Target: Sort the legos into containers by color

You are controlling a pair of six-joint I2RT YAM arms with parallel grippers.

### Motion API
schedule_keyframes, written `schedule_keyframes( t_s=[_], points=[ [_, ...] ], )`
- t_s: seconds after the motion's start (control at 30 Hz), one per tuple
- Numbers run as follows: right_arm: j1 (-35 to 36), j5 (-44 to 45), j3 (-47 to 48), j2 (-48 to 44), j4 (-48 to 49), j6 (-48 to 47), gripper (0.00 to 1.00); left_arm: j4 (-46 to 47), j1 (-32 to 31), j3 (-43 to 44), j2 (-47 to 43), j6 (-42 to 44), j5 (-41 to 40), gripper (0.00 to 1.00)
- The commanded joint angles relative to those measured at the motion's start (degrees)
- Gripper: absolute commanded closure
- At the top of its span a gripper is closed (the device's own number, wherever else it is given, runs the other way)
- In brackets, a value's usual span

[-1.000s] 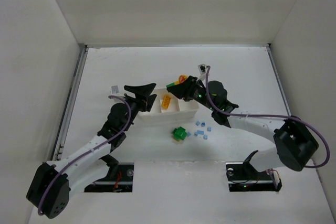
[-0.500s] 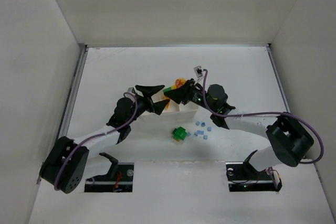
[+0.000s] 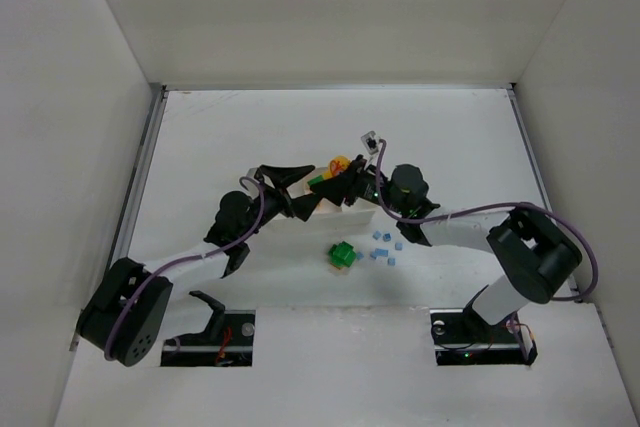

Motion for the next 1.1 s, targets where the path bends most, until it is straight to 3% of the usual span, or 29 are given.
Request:
schedule_keyframes(
  t_s=[0.0,0.33,0.63,0.83,0.93,1.07],
  points=[
    [0.3,-1.9,0.2,1.0,6.5,-1.3,0.70,6.5,0.4,-0.1,-1.9,-6.0,1.0,0.32],
    [1.5,-2.3,-0.3,1.5,7.6,-4.8,0.70,11.9,-1.0,0.7,1.4,-7.8,0.4,0.40],
    [1.5,-4.0,-1.4,1.0,6.3,-7.2,0.71,15.4,-1.5,1.4,4.5,-8.1,0.4,0.52],
    [2.0,-5.5,-2.0,-0.1,5.2,-8.2,0.71,15.6,-1.7,1.6,5.6,-8.0,0.3,0.53],
    [2.4,-6.0,-2.2,-0.8,4.0,-9.1,0.71,15.6,-1.6,1.4,6.4,-8.0,-0.3,0.48],
    [3.0,-6.0,-2.3,-1.7,2.4,-10.2,0.71,15.6,-1.6,1.3,7.1,-7.5,-1.0,0.47]
  ],
)
